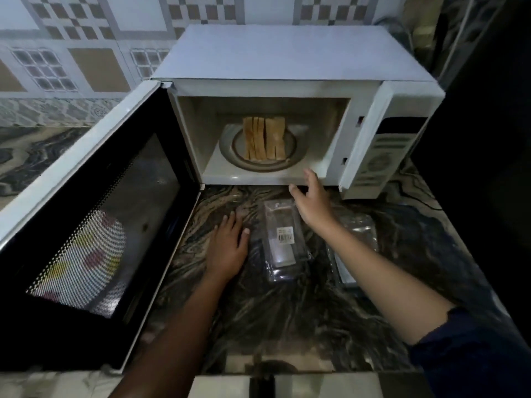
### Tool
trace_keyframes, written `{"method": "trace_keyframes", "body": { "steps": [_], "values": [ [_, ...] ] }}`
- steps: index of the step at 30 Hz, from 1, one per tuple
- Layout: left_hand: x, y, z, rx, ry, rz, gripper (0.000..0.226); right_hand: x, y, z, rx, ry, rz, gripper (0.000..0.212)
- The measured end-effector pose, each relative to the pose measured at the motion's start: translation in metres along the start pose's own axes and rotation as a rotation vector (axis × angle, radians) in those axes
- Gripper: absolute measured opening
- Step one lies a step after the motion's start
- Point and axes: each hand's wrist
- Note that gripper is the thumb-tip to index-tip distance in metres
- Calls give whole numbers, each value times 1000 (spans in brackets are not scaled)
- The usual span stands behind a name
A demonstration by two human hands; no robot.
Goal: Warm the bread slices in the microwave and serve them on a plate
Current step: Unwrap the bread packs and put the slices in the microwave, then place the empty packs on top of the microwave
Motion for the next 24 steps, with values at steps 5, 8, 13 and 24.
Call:
{"method": "trace_keyframes", "body": {
  "steps": [5,8,13,24],
  "values": [
    [-41,1,-23,-456,-198,-99,48,-59,-6,-23,51,61,109,61],
    [-58,7,-34,-692,-278,-80,75,-95,-7,-43,33,108,156,60],
    [-77,4,-65,-885,-299,-61,41,-126,1,-63,6,229,84,54],
    [-87,13,-84,-1090,-474,-143,12,-119,5,-75,417,492,87,11]
  ]
}}
Point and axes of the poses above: each hand's wrist, its own x-axis towards the middle knuckle, its own y-axis out of the palm, z = x × y, and after that the axes turned 6 degrees about y, right-handed
